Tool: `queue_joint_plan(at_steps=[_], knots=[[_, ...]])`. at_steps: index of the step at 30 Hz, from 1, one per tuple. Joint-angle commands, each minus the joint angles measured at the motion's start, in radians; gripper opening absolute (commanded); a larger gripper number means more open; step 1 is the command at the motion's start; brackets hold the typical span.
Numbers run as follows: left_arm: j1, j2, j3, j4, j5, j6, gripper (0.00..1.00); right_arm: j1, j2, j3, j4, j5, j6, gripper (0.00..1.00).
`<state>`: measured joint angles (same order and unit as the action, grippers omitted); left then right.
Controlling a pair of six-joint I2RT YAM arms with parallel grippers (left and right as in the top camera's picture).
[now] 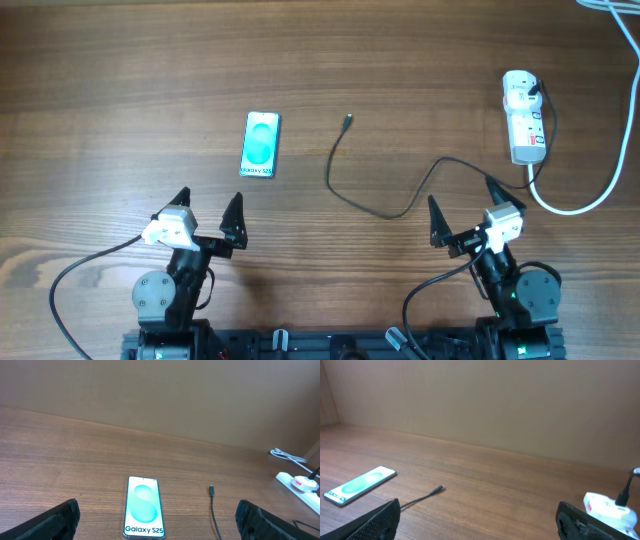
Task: Plug charger to phone and switch on socket
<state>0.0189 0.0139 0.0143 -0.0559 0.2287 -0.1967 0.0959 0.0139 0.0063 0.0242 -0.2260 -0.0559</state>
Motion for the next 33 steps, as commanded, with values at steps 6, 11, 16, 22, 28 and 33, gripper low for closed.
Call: queue_joint_plan(at_steps=[6,11,16,22,28,33], knots=[[-0.004,-0.003,-0.008,0.0,-0.021,0.009,1.0,0.004,0.004,-0.001,0.018,0.049,-0.049,1.0],[-0.004,-0.003,-0.008,0.028,-0.021,0.009,1.0,0.004,0.004,-0.001,0.075,0.046,-0.048,1.0],[-0.004,-0.003,-0.008,0.043,-0.019,0.009,1.0,0.004,0.004,-0.001,0.061,0.034,-0.049,1.0],[-0.004,-0.003,-0.008,0.064,0.018,0.008,1.0,0.004,0.008,0.019,0.064,-0.051,0.006,1.0],[-0.004,-0.003,-0.005,0.098,0.056,-0.007,1.0,0.004,0.075,0.075,0.063,-0.117,0.037,1.0],[-0.004,-0.003,0.047,0.101,0.089,-0.025,1.0,0.004,0.182,0.139,0.059,-0.234,0.038,1.0]])
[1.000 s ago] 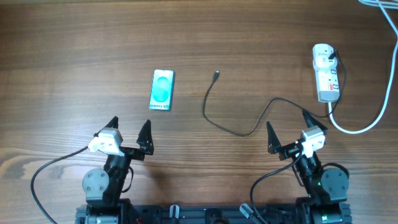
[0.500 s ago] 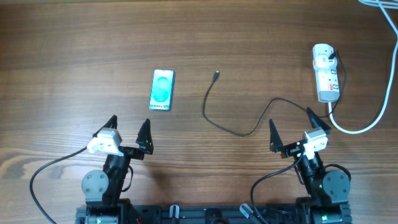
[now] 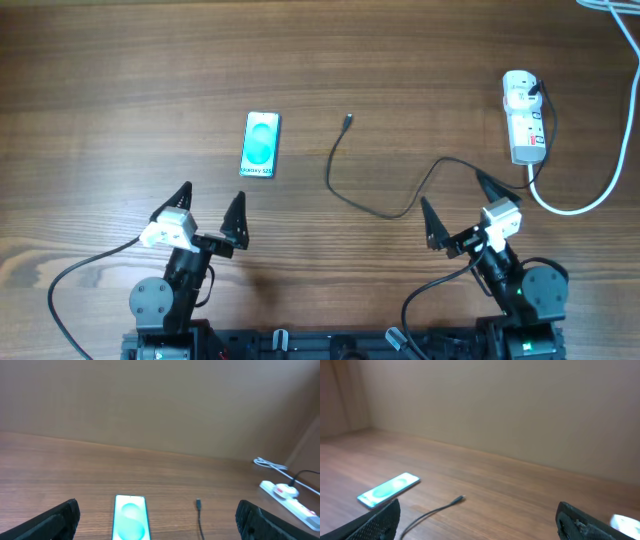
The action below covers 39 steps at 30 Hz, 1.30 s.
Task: Plug charger to phone and switch on socket
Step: 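Move the left gripper down onto the Galaxy S25 phone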
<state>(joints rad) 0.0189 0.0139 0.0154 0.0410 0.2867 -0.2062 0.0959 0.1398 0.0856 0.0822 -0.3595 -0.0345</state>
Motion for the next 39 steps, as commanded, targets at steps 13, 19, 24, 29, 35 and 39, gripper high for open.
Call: queue_joint_plan(at_steps=[13,19,24,29,35,39], knots=[[-0.004,0.291,0.347,-0.106,0.124,-0.01,1.0,0.004,0.463,0.537,-0.356,-0.173,0.015,1.0],[-0.004,0.647,0.677,-0.275,0.208,-0.007,1.0,0.004,0.649,0.808,-0.659,-0.182,0.009,1.0],[-0.005,0.994,1.085,-0.628,0.222,0.054,1.0,0.004,0.804,1.019,-0.891,-0.2,0.008,1.0],[-0.024,1.344,1.524,-1.069,0.161,0.18,1.0,0.004,0.972,1.209,-1.085,-0.204,0.007,0.99],[-0.082,1.651,1.762,-1.376,0.094,0.329,1.0,0.004,1.154,1.292,-1.148,-0.203,0.011,1.0],[-0.103,1.731,1.762,-1.358,0.144,0.299,1.0,0.004,1.249,1.291,-1.091,-0.223,0.149,1.0]])
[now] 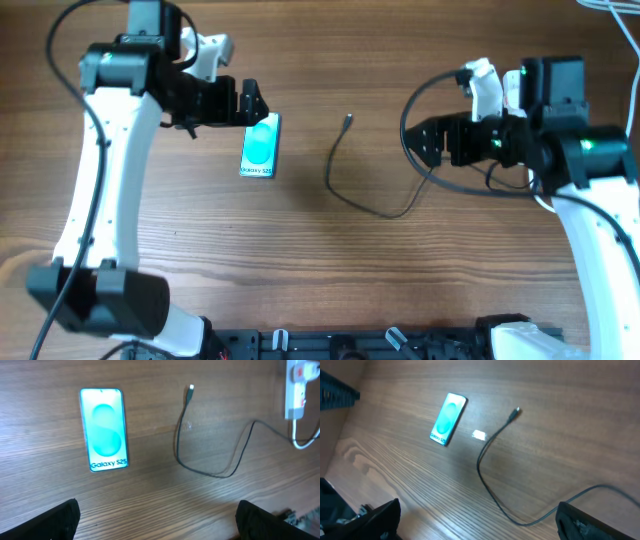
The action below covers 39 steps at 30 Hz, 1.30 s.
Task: Plug charger to phone and switch on socket
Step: 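Move the left gripper down onto the Galaxy S25 phone, then grasp the phone with the left gripper and lift it upright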
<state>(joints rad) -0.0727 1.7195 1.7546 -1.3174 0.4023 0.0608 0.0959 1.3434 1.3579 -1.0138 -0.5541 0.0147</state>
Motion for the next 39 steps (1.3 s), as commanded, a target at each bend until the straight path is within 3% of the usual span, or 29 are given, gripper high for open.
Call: queue_joint_plan(at_steps=[1,4,6,11,21,31,39], knots=[[-0.013,0.034,0.022,0.013,0.029,0.032,1.0,0.004,0.063,0.018,0.018,-0.032,0.101,1.0],[-0.029,0.059,0.01,0.067,0.002,0.025,1.0,0.004,0.105,0.018,0.046,-0.031,0.097,1.0],[-0.045,0.096,0.01,0.091,-0.119,-0.059,1.0,0.004,0.126,0.017,0.049,-0.03,0.092,1.0],[-0.059,0.246,0.01,0.099,-0.27,-0.122,1.0,0.004,0.14,0.008,0.052,-0.02,0.092,1.0],[-0.088,0.484,0.009,0.19,-0.274,-0.122,0.96,0.004,0.14,0.008,0.051,0.007,0.093,1.0],[-0.096,0.502,-0.134,0.341,-0.309,-0.14,0.94,0.004,0.14,0.008,0.048,0.022,0.093,1.0],[-0.113,0.503,-0.156,0.365,-0.359,-0.187,0.87,0.004,0.14,0.008,0.048,0.025,0.094,1.0]])
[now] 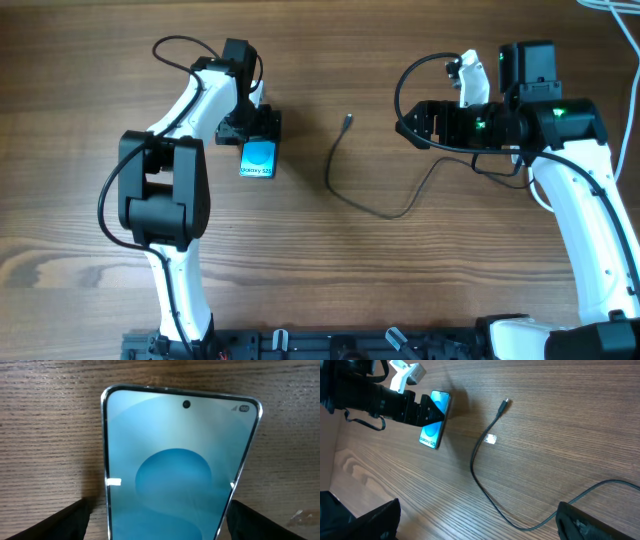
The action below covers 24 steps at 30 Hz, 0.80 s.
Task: Plug charger to phone and switch on socket
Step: 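Grasp the phone with the left gripper and lift it upright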
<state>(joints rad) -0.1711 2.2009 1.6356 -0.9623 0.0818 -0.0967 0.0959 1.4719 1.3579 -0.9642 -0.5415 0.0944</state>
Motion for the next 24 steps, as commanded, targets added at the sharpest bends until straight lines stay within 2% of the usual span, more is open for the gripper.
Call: queue_joint_plan(at_steps=[1,5,11,17,18,20,24], knots=[[-0.024,0.021,-0.048,0.017,-0.066,-0.049,0.87,0.004,0.011,0.008,-0.002,0.023,0.014,1.0],[-0.056,0.021,-0.084,0.04,-0.074,-0.068,0.87,0.004,0.011,0.008,-0.007,0.029,0.014,1.0],[-0.056,0.021,-0.095,0.038,-0.076,-0.128,0.77,0.004,0.011,0.008,-0.009,0.047,0.014,1.0],[-0.064,0.021,-0.095,0.038,-0.075,-0.148,0.75,0.004,0.011,0.008,-0.009,0.047,0.014,1.0],[-0.064,0.021,-0.095,0.038,-0.075,-0.148,0.74,0.004,0.011,0.008,-0.009,0.047,0.014,1.0],[-0.064,0.021,-0.095,0.038,-0.076,-0.147,0.63,0.004,0.011,0.008,-0.009,0.047,0.014,1.0],[-0.064,0.021,-0.095,0.035,-0.076,-0.148,0.62,0.004,0.011,0.008,-0.008,0.047,0.014,1.0]])
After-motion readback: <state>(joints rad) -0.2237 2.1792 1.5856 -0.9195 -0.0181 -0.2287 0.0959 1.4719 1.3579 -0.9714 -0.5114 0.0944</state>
